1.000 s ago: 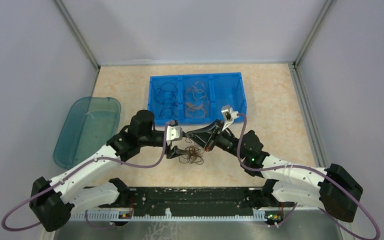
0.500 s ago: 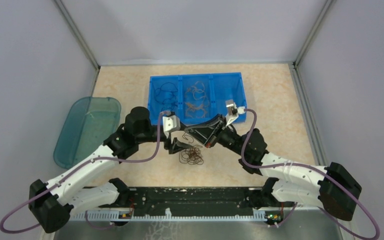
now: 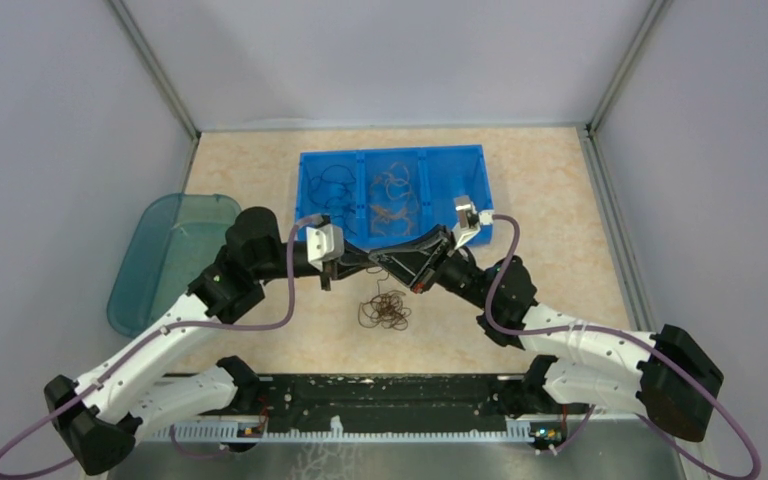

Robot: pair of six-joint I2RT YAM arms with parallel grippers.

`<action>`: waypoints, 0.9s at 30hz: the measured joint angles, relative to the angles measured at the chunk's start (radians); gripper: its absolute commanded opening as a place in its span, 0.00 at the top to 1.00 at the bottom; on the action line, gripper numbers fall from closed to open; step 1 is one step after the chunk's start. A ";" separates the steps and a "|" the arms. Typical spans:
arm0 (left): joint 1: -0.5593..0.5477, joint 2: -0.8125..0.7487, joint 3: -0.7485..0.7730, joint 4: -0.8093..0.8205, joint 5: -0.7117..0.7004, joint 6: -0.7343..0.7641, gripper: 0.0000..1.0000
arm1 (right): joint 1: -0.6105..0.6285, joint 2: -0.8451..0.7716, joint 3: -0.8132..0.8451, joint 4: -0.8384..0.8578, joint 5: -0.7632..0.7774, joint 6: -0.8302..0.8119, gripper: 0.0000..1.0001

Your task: Untangle the cables

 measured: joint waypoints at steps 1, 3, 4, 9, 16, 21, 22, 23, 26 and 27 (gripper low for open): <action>0.000 0.000 0.015 -0.002 0.004 0.008 1.00 | 0.000 0.000 0.000 -0.001 0.000 0.000 0.95; 0.000 -0.002 0.036 -0.005 0.008 0.025 1.00 | 0.000 0.000 0.002 -0.008 0.000 0.000 0.79; 0.000 -0.005 0.043 -0.008 0.008 0.035 1.00 | 0.000 0.000 0.007 -0.018 0.000 0.000 0.70; 0.000 -0.034 0.050 -0.022 0.000 0.085 1.00 | -0.014 -0.030 0.035 -0.079 0.000 -0.013 0.43; 0.000 -0.042 0.143 -0.047 -0.068 0.178 1.00 | -0.059 -0.184 0.039 -0.253 0.000 -0.140 0.25; 0.000 -0.037 0.242 -0.043 -0.098 0.218 1.00 | -0.061 -0.215 0.037 -0.431 0.001 -0.278 0.23; 0.000 -0.034 0.260 -0.043 -0.102 0.223 1.00 | -0.061 -0.209 0.035 -0.456 0.001 -0.297 0.23; 0.000 -0.030 0.280 -0.044 -0.105 0.227 1.00 | -0.061 -0.201 0.029 -0.469 0.000 -0.314 0.21; 0.000 -0.020 0.320 -0.045 -0.113 0.241 1.00 | -0.061 -0.166 0.005 -0.496 -0.010 -0.353 0.20; 0.000 -0.016 0.332 -0.046 -0.116 0.244 1.00 | -0.061 -0.147 0.001 -0.499 -0.013 -0.365 0.20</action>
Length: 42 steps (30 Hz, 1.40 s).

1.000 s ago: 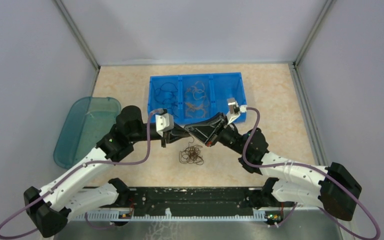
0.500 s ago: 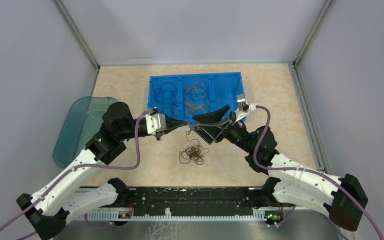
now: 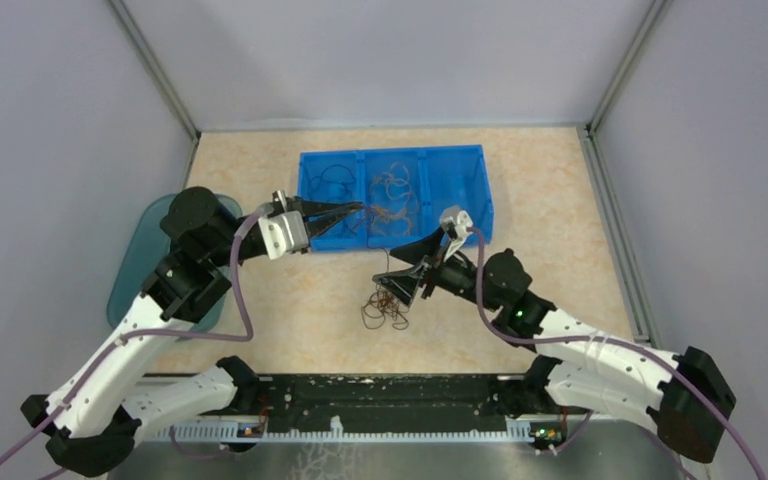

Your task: Untangle the cables

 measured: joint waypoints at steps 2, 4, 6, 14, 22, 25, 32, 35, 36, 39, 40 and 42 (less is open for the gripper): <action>0.000 0.008 0.021 -0.006 -0.005 0.006 1.00 | 0.000 0.037 -0.006 0.005 -0.003 -0.017 0.20; 0.000 0.019 0.048 -0.014 -0.009 0.009 1.00 | 0.000 0.076 -0.006 0.017 -0.005 -0.031 0.20; 0.000 0.032 0.082 -0.016 -0.013 0.012 1.00 | 0.000 0.129 -0.005 0.041 -0.008 -0.042 0.24; 0.000 0.084 0.252 -0.023 -0.017 0.018 1.00 | 0.011 0.356 0.026 0.111 -0.010 -0.069 0.46; 0.000 0.124 0.424 -0.024 -0.031 0.062 1.00 | 0.066 0.478 0.029 0.242 0.015 -0.061 0.47; 0.000 0.134 0.469 -0.011 -0.039 0.081 1.00 | 0.086 0.538 0.029 0.311 0.026 -0.050 0.48; 0.000 0.179 0.562 0.016 -0.052 0.125 1.00 | 0.117 0.671 0.014 0.428 0.034 -0.004 0.40; 0.000 0.191 0.583 0.027 -0.054 0.132 1.00 | 0.125 0.673 -0.012 0.458 0.043 0.007 0.34; 0.000 0.191 0.583 0.026 -0.053 0.134 1.00 | 0.126 0.665 -0.025 0.462 0.051 0.007 0.33; 0.000 0.188 0.578 0.030 -0.054 0.148 1.00 | 0.128 0.584 -0.082 0.449 0.082 0.001 0.29; 0.000 0.185 0.571 0.032 -0.053 0.154 1.00 | 0.128 0.541 -0.099 0.436 0.095 -0.006 0.29; 0.000 0.180 0.558 0.034 -0.053 0.163 1.00 | 0.128 0.435 -0.119 0.385 0.122 -0.033 0.28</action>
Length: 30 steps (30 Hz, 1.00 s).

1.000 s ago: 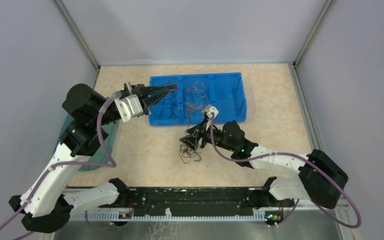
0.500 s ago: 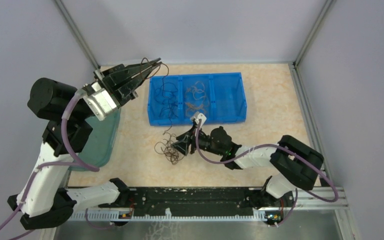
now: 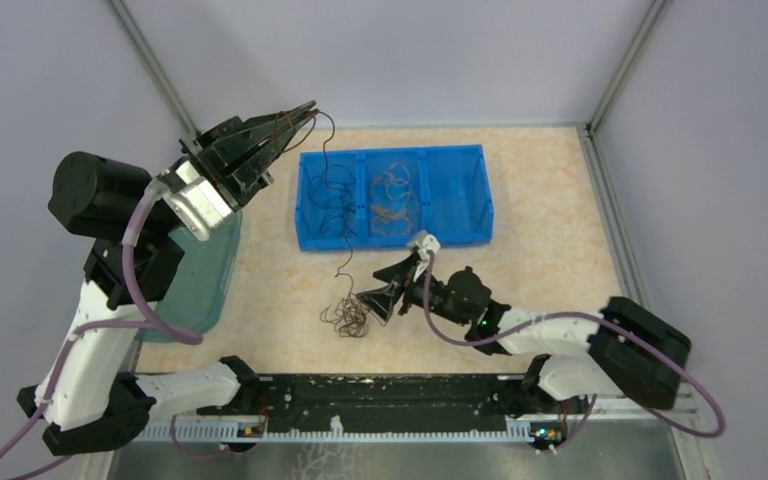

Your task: Untangle the cables

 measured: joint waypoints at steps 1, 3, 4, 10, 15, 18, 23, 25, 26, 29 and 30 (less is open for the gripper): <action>0.000 -0.001 -0.003 0.002 0.000 0.003 1.00 | 0.000 -0.060 -0.002 -0.031 0.016 -0.017 0.28; 0.000 -0.001 -0.006 0.008 0.001 0.013 1.00 | 0.000 -0.157 0.001 -0.085 0.040 -0.055 0.28; 0.000 0.001 -0.006 0.013 0.001 0.019 1.00 | 0.000 -0.202 0.010 -0.133 0.053 -0.078 0.28; 0.000 0.015 0.001 0.040 0.002 0.060 1.00 | 0.000 -0.349 0.106 -0.449 0.126 -0.222 0.27; 0.000 0.034 0.011 0.058 0.001 0.084 1.00 | 0.000 -0.406 0.172 -0.611 0.149 -0.308 0.24; 0.000 0.045 0.019 0.059 0.002 0.100 1.00 | 0.000 -0.405 0.209 -0.605 0.112 -0.317 0.24; 0.000 0.062 0.054 0.058 0.002 0.116 1.00 | 0.000 -0.296 0.254 -0.484 0.029 -0.283 0.24; 0.000 0.069 0.074 0.059 0.002 0.122 1.00 | 0.000 -0.243 0.254 -0.433 0.000 -0.263 0.25; 0.000 0.071 0.081 0.060 0.002 0.124 1.00 | 0.000 -0.220 0.254 -0.414 -0.014 -0.251 0.28; 0.000 0.073 0.099 0.060 0.002 0.132 1.00 | 0.000 -0.162 0.254 -0.352 -0.047 -0.214 0.35; 0.000 0.075 0.105 0.060 0.002 0.137 1.00 | 0.000 -0.147 0.254 -0.332 -0.054 -0.201 0.35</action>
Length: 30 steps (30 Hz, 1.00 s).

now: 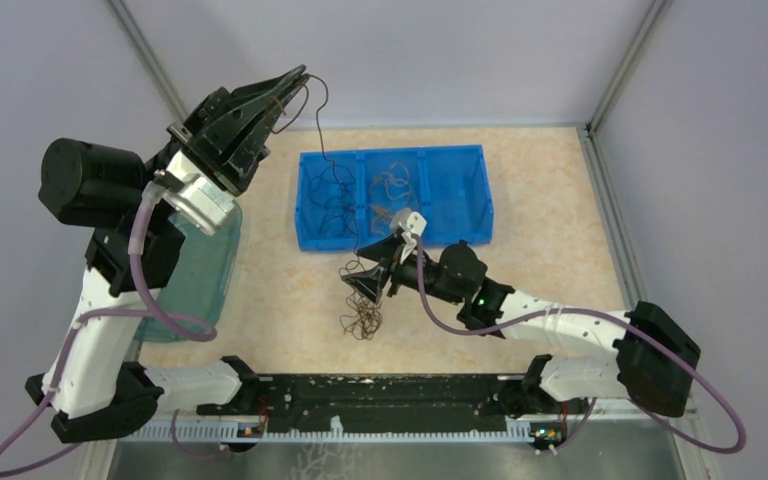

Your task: Untangle the cables

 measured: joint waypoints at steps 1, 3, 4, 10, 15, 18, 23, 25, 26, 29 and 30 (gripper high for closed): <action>0.000 0.003 0.008 0.000 0.001 0.005 1.00 | 0.000 0.014 0.000 0.019 -0.007 0.014 0.36; 0.000 0.014 0.030 0.000 0.004 0.016 1.00 | 0.000 0.045 -0.002 0.063 -0.019 0.040 0.36; 0.000 0.018 0.037 0.001 0.004 0.018 1.00 | 0.000 0.060 -0.004 0.081 -0.025 0.051 0.37; 0.000 0.074 0.138 0.018 0.008 0.058 1.00 | 0.013 0.168 -0.066 0.202 -0.029 0.109 0.45; 0.000 0.116 0.236 0.046 0.018 0.101 1.00 | 0.024 0.277 -0.115 0.292 -0.021 0.154 0.48; 0.000 0.128 0.271 0.077 0.025 0.134 1.00 | 0.034 0.334 -0.115 0.339 -0.013 0.176 0.48; 0.000 0.136 0.286 0.158 0.038 0.200 1.00 | 0.061 0.426 -0.128 0.418 0.006 0.195 0.48; 0.000 0.143 0.290 0.197 0.043 0.235 1.00 | 0.065 0.471 -0.148 0.449 0.018 0.204 0.49; 0.000 0.151 0.296 0.218 0.045 0.256 1.00 | 0.066 0.496 -0.162 0.466 0.025 0.208 0.49; 0.000 0.189 0.350 0.263 0.055 0.325 1.00 | 0.066 0.554 -0.203 0.481 0.049 0.220 0.51; 0.000 0.207 0.380 0.273 0.058 0.347 1.00 | 0.066 0.567 -0.215 0.488 0.058 0.222 0.51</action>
